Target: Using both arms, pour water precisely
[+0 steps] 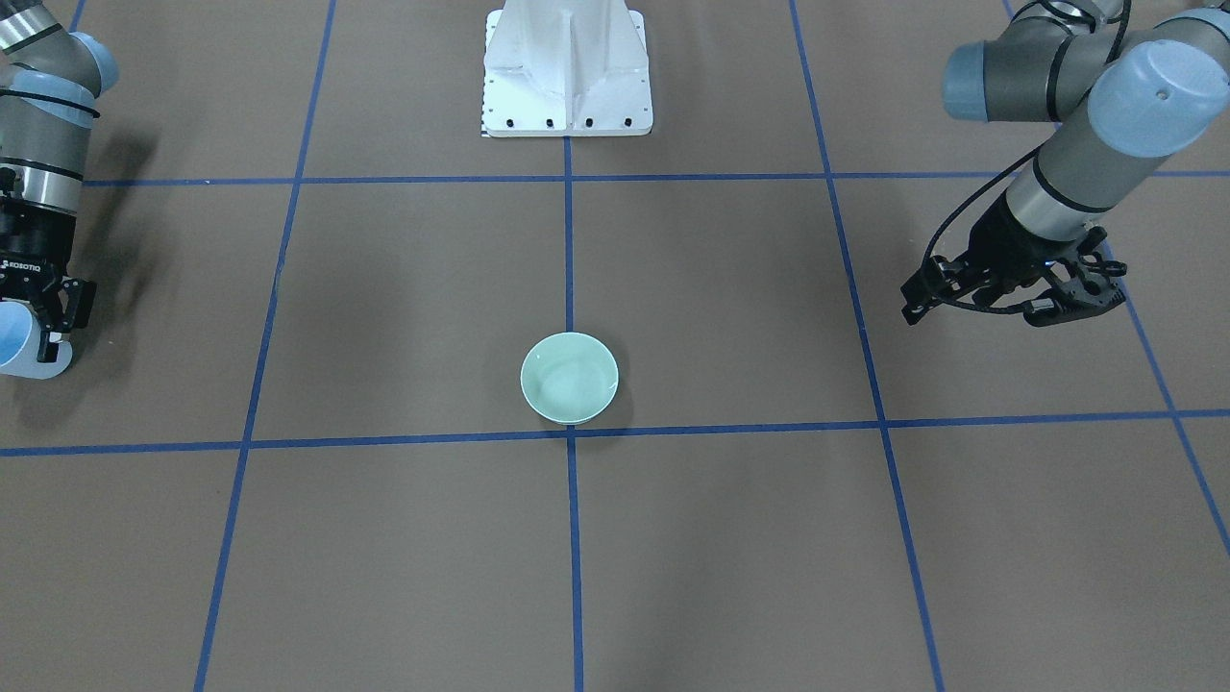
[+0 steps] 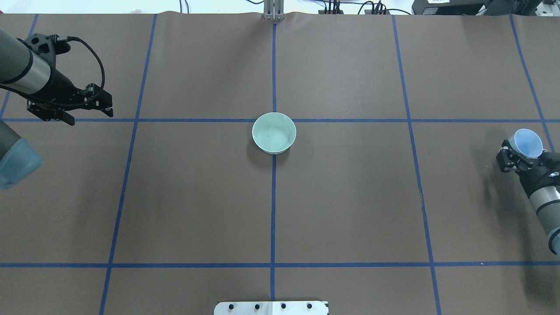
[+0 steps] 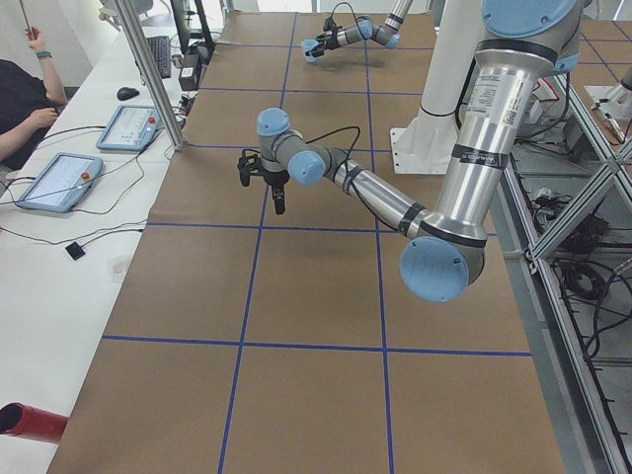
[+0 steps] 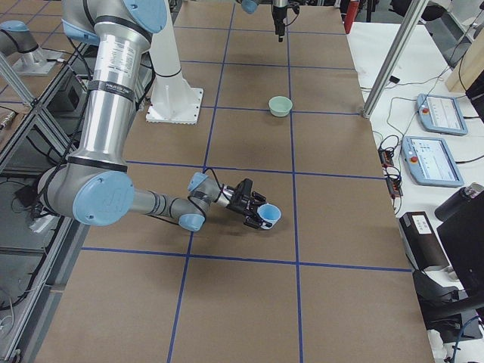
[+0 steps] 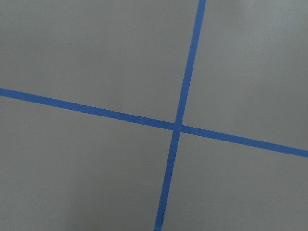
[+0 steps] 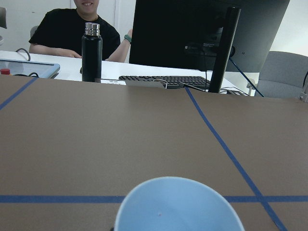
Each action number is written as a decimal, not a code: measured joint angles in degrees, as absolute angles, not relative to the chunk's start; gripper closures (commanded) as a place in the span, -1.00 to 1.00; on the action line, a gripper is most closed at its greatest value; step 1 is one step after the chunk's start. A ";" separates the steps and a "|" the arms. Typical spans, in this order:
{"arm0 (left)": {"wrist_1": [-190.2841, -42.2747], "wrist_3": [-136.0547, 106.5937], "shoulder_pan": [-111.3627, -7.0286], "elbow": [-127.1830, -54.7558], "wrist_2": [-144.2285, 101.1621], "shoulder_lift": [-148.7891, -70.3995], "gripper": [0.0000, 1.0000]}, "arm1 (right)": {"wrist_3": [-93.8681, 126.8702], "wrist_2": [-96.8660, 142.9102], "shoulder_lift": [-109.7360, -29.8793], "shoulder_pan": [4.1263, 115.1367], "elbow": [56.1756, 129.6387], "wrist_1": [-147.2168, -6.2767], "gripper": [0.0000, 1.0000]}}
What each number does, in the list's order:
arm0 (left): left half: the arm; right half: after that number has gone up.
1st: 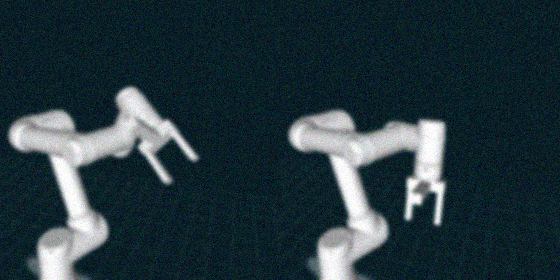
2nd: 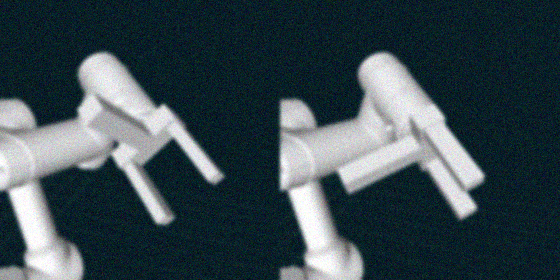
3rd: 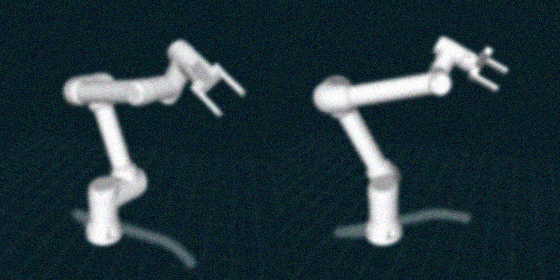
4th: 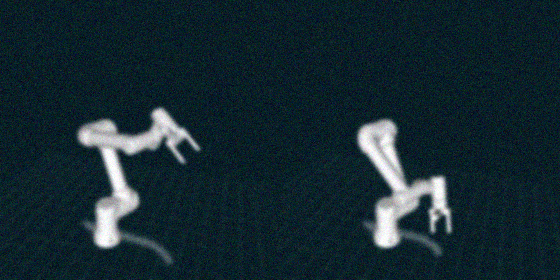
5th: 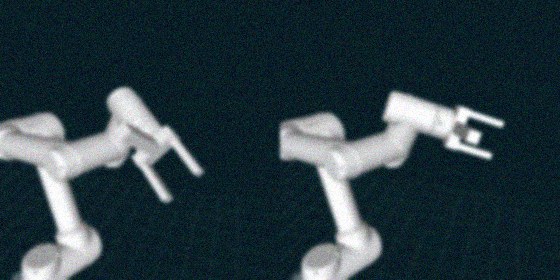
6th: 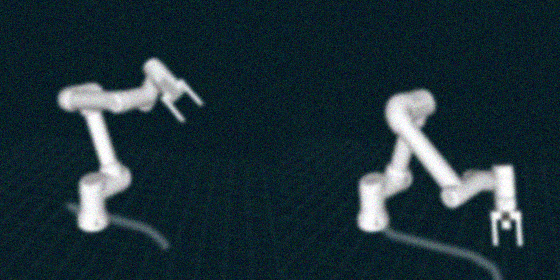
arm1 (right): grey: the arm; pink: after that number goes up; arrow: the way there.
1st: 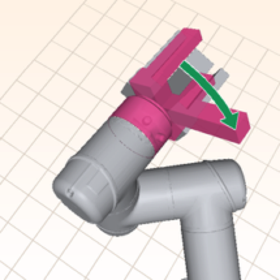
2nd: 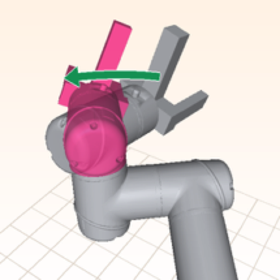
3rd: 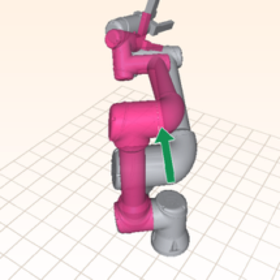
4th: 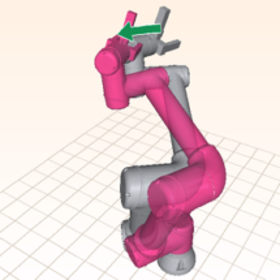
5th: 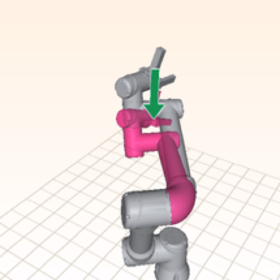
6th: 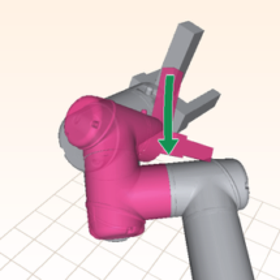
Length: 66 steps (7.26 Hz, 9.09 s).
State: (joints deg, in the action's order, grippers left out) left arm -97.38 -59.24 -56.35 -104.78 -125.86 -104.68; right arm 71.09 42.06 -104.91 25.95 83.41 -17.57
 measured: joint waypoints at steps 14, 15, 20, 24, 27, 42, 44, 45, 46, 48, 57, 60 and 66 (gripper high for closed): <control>-98.07 -64.18 -54.64 -104.44 -125.86 -109.68 -1.00 | 44.94 72.34 -108.74 49.56 97.89 -18.71 -1.00; -98.21 -67.08 -53.05 -103.62 -125.86 -112.73 -1.00 | 41.37 82.01 -105.80 56.87 98.08 -23.40 -1.00; -111.01 -84.75 -42.34 -86.03 -121.57 -130.58 -1.00 | 26.97 120.49 -89.68 79.24 98.18 -59.06 -1.00; -114.61 -85.63 -37.18 -75.15 -116.66 -136.81 -0.97 | 12.14 129.41 -80.42 83.71 98.20 -89.09 -1.00; -116.48 -85.72 -35.32 -70.98 -114.68 -138.01 0.37 | 7.18 129.47 -79.21 84.27 98.00 -94.36 -1.00; -120.18 -58.55 -54.71 -104.34 -128.64 -88.62 1.00 | 7.73 129.53 -81.09 84.55 101.42 -93.89 -1.00; -125.56 -62.57 -52.42 -105.84 -125.81 -83.31 1.00 | 7.73 129.70 -82.28 84.55 102.15 -93.73 -1.00; -126.98 -65.14 -49.56 -106.19 -125.17 -82.64 1.00 | 7.74 129.68 -82.85 84.55 102.67 -93.70 -1.00; -127.52 -66.48 -47.00 -106.39 -124.98 -81.86 1.00 | 7.72 129.61 -83.08 84.55 102.92 -93.69 -1.00; -127.76 -66.79 -44.95 -107.12 -125.21 -79.19 1.00 | 7.66 129.50 -83.16 84.55 103.22 -93.69 -1.00; -127.79 -66.61 -43.91 -108.69 -124.85 -74.87 -0.99 | 7.65 130.05 -83.23 84.55 103.73 -93.69 -1.00; -123.04 -63.39 -47.91 -114.86 -126.15 -74.68 -0.99 | 7.65 130.09 -83.61 84.55 103.60 -93.71 -1.00; -85.50 -7.64 -83.62 -111.81 -131.72 -83.10 -1.00 | 7.77 130.02 -85.71 84.72 102.89 -93.71 -1.00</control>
State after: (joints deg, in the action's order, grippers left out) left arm -85.50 -7.64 -83.62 -111.81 -131.72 -83.10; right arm 7.77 130.02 -85.71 84.72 102.89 -93.71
